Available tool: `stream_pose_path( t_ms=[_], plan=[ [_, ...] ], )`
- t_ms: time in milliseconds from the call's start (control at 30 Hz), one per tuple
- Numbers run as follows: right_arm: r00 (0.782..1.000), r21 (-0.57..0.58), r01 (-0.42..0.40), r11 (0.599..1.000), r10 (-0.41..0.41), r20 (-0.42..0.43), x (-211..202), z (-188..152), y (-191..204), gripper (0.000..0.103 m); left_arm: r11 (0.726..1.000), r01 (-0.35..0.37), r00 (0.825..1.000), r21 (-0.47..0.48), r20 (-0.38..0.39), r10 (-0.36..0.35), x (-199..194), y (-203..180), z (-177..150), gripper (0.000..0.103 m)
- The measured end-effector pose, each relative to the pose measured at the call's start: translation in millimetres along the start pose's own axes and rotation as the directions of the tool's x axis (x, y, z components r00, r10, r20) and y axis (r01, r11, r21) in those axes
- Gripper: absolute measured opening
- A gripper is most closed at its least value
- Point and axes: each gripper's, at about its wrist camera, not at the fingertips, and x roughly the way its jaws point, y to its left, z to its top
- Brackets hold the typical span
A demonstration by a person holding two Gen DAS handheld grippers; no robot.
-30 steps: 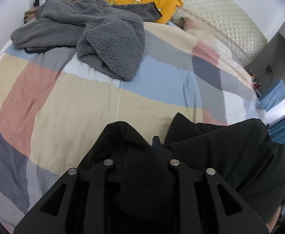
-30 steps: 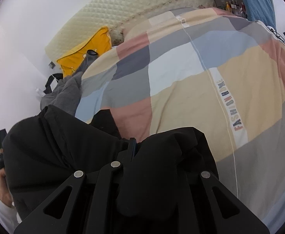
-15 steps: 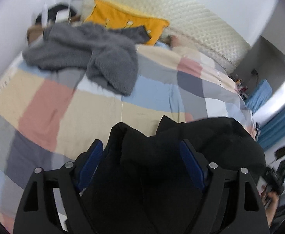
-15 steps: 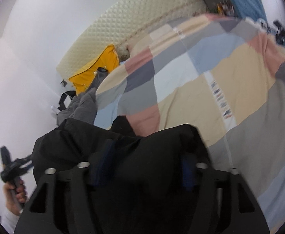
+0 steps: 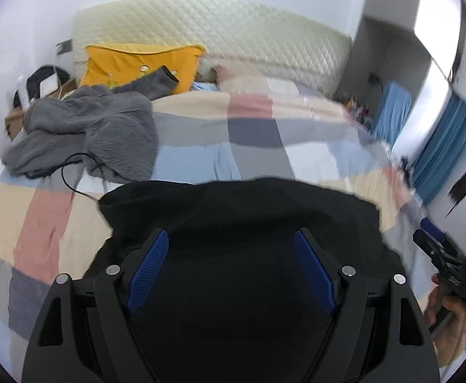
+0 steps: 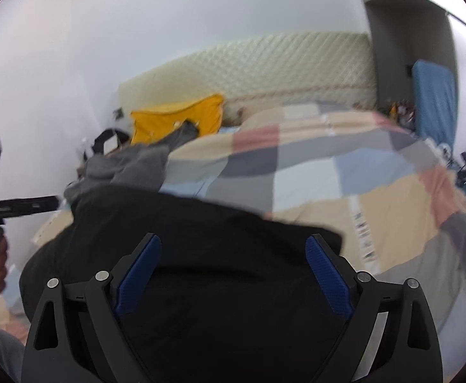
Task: Fold large clothes
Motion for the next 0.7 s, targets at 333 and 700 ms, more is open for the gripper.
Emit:
stream_pose_path(
  t_ms=[333, 700],
  plan=[
    [0.997, -0.067, 0.053, 0.996, -0.057, -0.056, 57.3, -2.9, 4.7, 0.092, 0.984, -0.142, 0.990, 0.108, 0.011, 0.141, 78.3, -30.2, -4.9, 0.081],
    [0.991, -0.013, 0.021, 1.000, -0.022, -0.134, 114.5, -2.9, -19.8, 0.100, 0.985, -0.160, 0.986, 0.066, -0.033, 0.162, 119.5, -19.2, 5.9, 0.081]
  ],
)
